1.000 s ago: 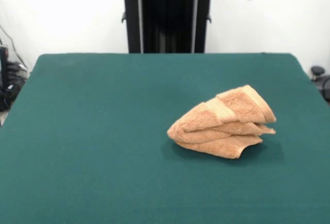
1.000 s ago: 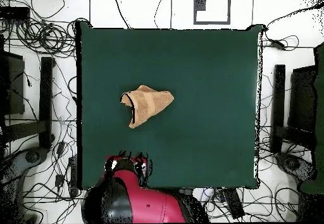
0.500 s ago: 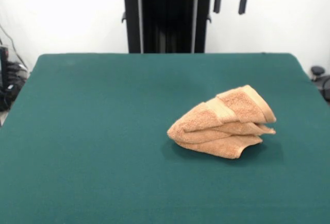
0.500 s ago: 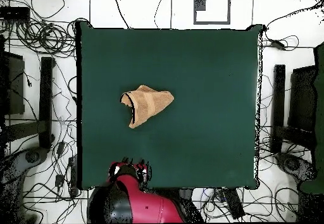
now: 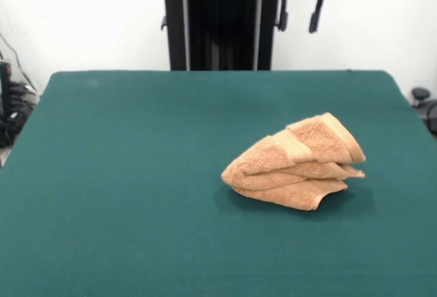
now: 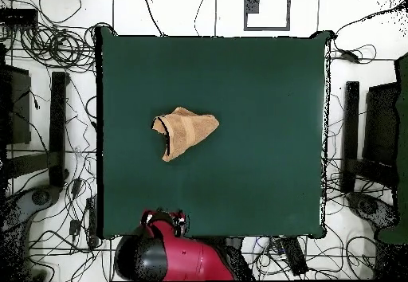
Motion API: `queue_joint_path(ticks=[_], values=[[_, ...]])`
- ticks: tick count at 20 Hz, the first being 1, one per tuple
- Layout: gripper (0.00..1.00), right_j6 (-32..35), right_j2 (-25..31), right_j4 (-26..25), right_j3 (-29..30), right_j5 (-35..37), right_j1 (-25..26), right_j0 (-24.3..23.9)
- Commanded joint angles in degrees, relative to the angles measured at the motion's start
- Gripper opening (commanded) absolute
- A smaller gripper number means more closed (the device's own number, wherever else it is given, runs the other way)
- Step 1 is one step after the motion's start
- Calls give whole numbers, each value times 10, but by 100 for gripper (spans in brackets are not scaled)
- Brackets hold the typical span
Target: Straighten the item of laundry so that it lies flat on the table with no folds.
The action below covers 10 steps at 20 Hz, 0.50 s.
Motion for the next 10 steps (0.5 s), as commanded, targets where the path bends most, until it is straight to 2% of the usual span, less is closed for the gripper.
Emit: queue_joint_path(ticks=[1, 8, 10], values=[[100, 97, 53, 17, -49, 14, 97, -18], [100, 97, 63, 33, -93, 56, 103, -22], [100, 99, 52, 35, -114, 93, 100, -12]])
